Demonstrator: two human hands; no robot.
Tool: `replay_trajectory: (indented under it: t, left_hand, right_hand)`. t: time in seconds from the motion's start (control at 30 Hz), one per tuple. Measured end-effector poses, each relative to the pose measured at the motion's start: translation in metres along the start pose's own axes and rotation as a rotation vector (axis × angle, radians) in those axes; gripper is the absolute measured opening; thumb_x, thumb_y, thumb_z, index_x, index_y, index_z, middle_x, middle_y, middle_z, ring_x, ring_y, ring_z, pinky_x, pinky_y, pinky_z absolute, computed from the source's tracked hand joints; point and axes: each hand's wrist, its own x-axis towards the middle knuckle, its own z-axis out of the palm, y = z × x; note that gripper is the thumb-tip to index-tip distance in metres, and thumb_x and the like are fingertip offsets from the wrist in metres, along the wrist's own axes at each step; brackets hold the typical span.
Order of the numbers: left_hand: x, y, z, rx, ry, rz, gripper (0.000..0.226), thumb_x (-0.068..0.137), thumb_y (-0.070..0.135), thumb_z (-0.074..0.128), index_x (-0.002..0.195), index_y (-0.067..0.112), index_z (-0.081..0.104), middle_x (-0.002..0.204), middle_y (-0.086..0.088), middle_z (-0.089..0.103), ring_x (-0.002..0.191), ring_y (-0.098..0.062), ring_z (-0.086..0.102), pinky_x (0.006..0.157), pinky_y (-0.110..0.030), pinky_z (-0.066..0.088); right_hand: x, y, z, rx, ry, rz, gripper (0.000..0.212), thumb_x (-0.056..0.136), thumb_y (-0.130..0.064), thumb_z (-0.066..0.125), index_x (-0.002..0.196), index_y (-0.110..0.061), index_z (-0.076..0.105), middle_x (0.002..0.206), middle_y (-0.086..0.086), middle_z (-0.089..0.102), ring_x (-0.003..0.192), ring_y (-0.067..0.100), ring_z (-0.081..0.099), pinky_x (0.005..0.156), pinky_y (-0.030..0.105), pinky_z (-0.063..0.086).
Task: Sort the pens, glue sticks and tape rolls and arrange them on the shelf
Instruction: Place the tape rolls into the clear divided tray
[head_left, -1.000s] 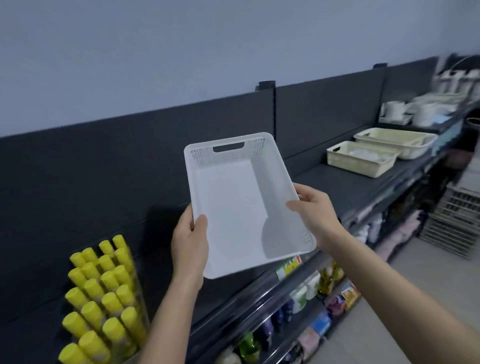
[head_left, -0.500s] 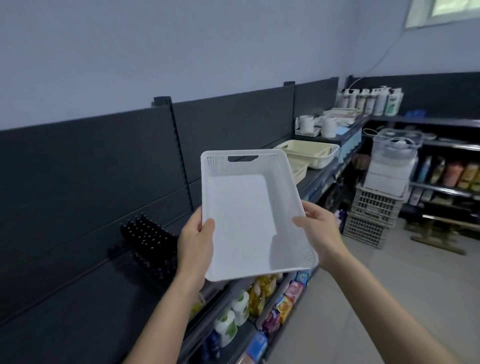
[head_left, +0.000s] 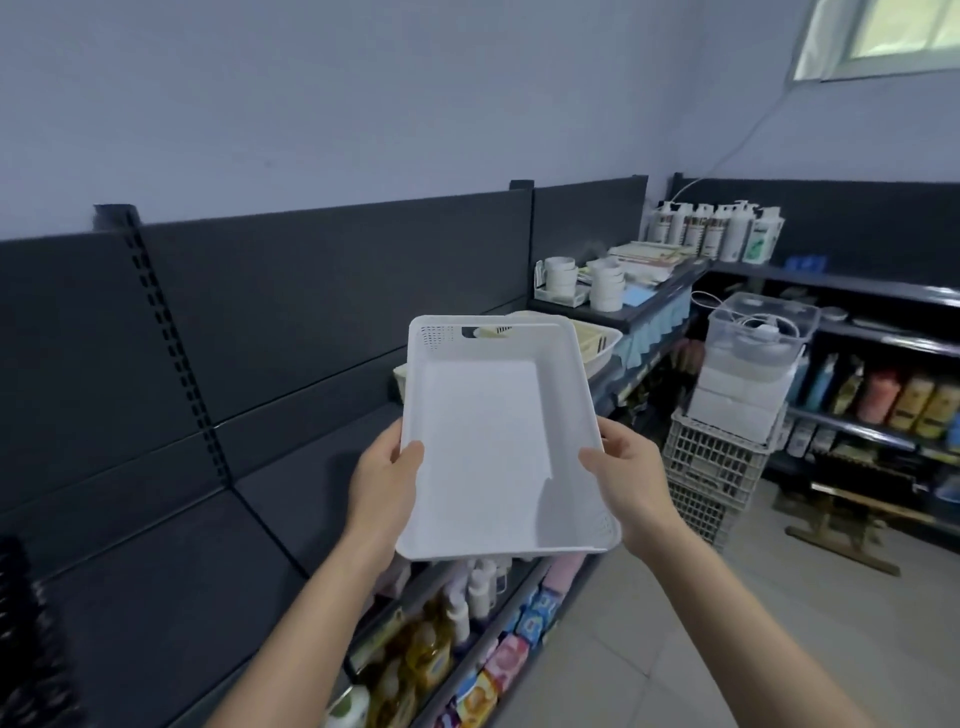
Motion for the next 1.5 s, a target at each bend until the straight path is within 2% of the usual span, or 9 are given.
replay_trajectory:
  t: [0.17, 0.33, 0.57, 0.7, 0.93, 1.07, 1.13, 1.27, 1.5]
  left_hand:
    - [0.063, -0.001, 0.060, 0.093, -0.011, 0.022, 0.027, 0.091, 0.008, 0.043, 0.101, 0.016, 0.067, 0.096, -0.007, 0.070, 0.083, -0.020, 0.062, 0.066, -0.031, 0.044]
    - [0.141, -0.014, 0.124, 0.085, 0.008, 0.077, 0.031, 0.092, 0.012, 0.043, 0.092, 0.033, 0.067, 0.091, 0.007, 0.071, 0.081, -0.012, 0.063, 0.064, -0.023, 0.045]
    - [0.258, -0.025, 0.227, 0.086, 0.002, 0.042, 0.024, 0.094, 0.012, 0.044, 0.098, 0.019, 0.066, 0.094, -0.002, 0.070, 0.083, -0.018, 0.063, 0.066, -0.029, 0.044]
    - [0.313, -0.028, 0.269, 0.144, 0.041, 0.046, 0.022, 0.093, 0.012, 0.044, 0.098, 0.016, 0.065, 0.096, -0.007, 0.068, 0.084, -0.023, 0.062, 0.067, -0.033, 0.042]
    - [0.396, -0.037, 0.321, 0.191, 0.191, 0.042, 0.029, 0.092, 0.014, 0.044, 0.085, 0.035, 0.062, 0.083, 0.012, 0.068, 0.071, -0.001, 0.060, 0.061, -0.022, 0.045]
    - [0.439, -0.050, 0.345, 0.210, 0.327, -0.029, 0.021, 0.092, 0.012, 0.045, 0.089, 0.022, 0.063, 0.090, -0.001, 0.068, 0.080, -0.018, 0.062, 0.068, -0.034, 0.050]
    - [0.456, -0.054, 0.353, 0.236, 0.400, -0.051, 0.019, 0.090, 0.011, 0.046, 0.090, 0.018, 0.064, 0.081, -0.001, 0.064, 0.070, -0.012, 0.057, 0.057, -0.026, 0.043]
    - [0.479, -0.060, 0.365, 0.253, 0.513, -0.116, 0.026, 0.088, 0.012, 0.046, 0.083, 0.031, 0.063, 0.071, 0.009, 0.062, 0.054, 0.006, 0.053, 0.044, -0.011, 0.037]
    - [0.490, -0.092, 0.371, 0.421, 0.555, -0.284, 0.023, 0.089, 0.005, 0.047, 0.069, 0.014, 0.054, 0.060, 0.001, 0.053, 0.054, -0.016, 0.047, 0.047, -0.026, 0.030]
  right_hand:
    - [0.071, 0.006, -0.037, -0.005, 0.038, 0.001, 0.047, 0.084, 0.005, 0.046, 0.094, -0.034, 0.070, 0.082, -0.011, 0.073, 0.079, 0.019, 0.068, 0.061, 0.031, 0.055]
    - [0.161, 0.016, -0.068, -0.011, 0.023, -0.026, 0.045, 0.085, 0.005, 0.048, 0.087, -0.035, 0.069, 0.079, -0.015, 0.073, 0.064, 0.002, 0.068, 0.047, 0.015, 0.048]
    - [0.315, 0.027, -0.117, -0.064, 0.034, -0.007, 0.042, 0.086, 0.002, 0.050, 0.089, -0.034, 0.071, 0.086, -0.010, 0.074, 0.082, 0.019, 0.070, 0.067, 0.038, 0.059]
    - [0.391, 0.030, -0.134, -0.061, -0.004, -0.013, 0.048, 0.086, 0.003, 0.051, 0.083, -0.042, 0.068, 0.077, -0.019, 0.072, 0.065, 0.004, 0.069, 0.049, 0.020, 0.052]
    - [0.529, 0.046, -0.139, -0.066, -0.157, -0.036, 0.043, 0.085, 0.004, 0.052, 0.086, -0.035, 0.071, 0.079, -0.015, 0.074, 0.072, 0.010, 0.069, 0.056, 0.024, 0.054]
    - [0.605, 0.065, -0.127, -0.068, -0.296, -0.033, 0.042, 0.085, 0.003, 0.053, 0.087, -0.035, 0.070, 0.083, -0.016, 0.073, 0.076, 0.011, 0.069, 0.064, 0.027, 0.056]
    - [0.636, 0.071, -0.121, -0.061, -0.369, -0.029, 0.042, 0.085, 0.004, 0.053, 0.097, -0.032, 0.071, 0.085, -0.017, 0.073, 0.072, 0.004, 0.069, 0.057, 0.018, 0.052]
    - [0.683, 0.076, -0.106, -0.115, -0.466, -0.044, 0.043, 0.082, 0.007, 0.052, 0.086, -0.031, 0.071, 0.083, -0.010, 0.073, 0.065, 0.004, 0.067, 0.057, 0.021, 0.054]
    - [0.717, 0.112, -0.087, -0.387, -0.640, -0.012, 0.016, 0.080, 0.006, 0.048, 0.082, 0.005, 0.064, 0.079, 0.028, 0.061, 0.063, 0.027, 0.054, 0.057, 0.032, 0.039]
